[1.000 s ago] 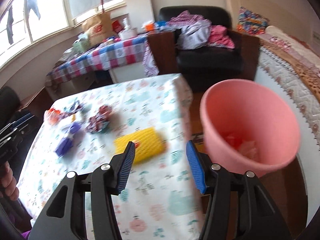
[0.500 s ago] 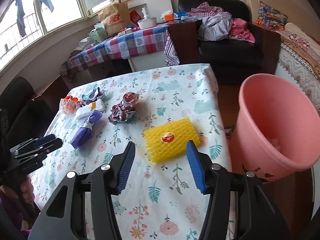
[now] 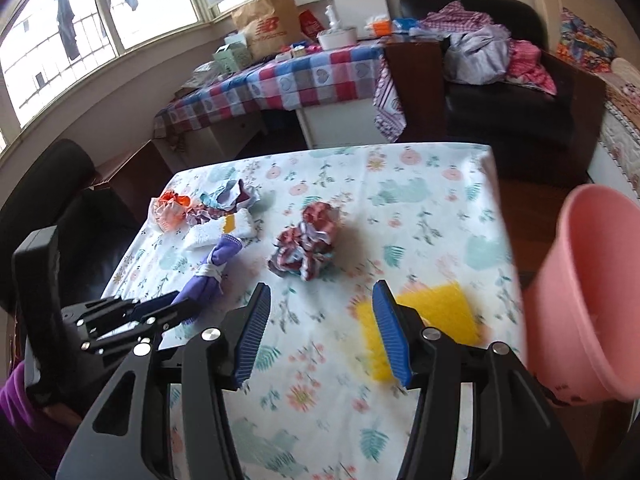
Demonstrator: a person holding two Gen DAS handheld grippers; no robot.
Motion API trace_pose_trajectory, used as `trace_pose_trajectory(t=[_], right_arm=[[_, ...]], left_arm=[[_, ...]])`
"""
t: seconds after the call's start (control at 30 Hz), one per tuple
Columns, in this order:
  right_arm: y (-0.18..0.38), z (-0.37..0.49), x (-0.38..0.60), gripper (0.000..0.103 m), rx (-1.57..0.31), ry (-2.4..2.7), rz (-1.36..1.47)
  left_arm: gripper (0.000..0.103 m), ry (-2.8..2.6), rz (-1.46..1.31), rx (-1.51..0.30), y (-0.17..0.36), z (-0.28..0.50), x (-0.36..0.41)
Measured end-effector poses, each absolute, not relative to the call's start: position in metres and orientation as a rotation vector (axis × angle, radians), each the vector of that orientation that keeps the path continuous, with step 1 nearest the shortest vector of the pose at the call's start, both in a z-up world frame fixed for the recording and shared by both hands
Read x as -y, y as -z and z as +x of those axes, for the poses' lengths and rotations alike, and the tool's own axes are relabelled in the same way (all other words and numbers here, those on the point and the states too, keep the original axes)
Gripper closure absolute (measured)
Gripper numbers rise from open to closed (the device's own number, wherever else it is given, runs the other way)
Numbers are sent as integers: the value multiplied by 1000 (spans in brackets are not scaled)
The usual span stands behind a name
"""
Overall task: Collect trash
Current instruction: 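Grasp the purple cloth with the left tool while the right grasps the crumpled red-white wrapper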
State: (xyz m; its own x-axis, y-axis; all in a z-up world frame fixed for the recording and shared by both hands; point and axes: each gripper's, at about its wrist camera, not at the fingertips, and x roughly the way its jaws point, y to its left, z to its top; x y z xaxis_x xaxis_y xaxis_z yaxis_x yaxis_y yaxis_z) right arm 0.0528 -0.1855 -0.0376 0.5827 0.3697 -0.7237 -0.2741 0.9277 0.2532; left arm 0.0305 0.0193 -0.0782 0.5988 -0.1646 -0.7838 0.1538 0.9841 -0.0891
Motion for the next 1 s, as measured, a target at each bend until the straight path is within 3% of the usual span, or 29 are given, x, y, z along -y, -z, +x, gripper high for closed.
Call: trace_pose_trajectory(t=[0.33, 0.4, 0.47, 0.57, 1.0], right_arm=[[58, 91, 160, 50, -915, -346, 73], [62, 96, 157, 60, -924, -332, 63], [66, 99, 156, 87, -947, -321, 59], [68, 97, 158, 95, -960, -322, 62], [20, 34, 180, 98, -788, -330, 49]], left_arm=[[89, 170, -103, -870, 67, 17, -44], [89, 168, -108, -864, 65, 15, -46], [89, 167, -114, -858, 63, 14, -47], [89, 168, -112, -848, 60, 13, -48], [89, 169, -108, -780, 33, 5, -23]])
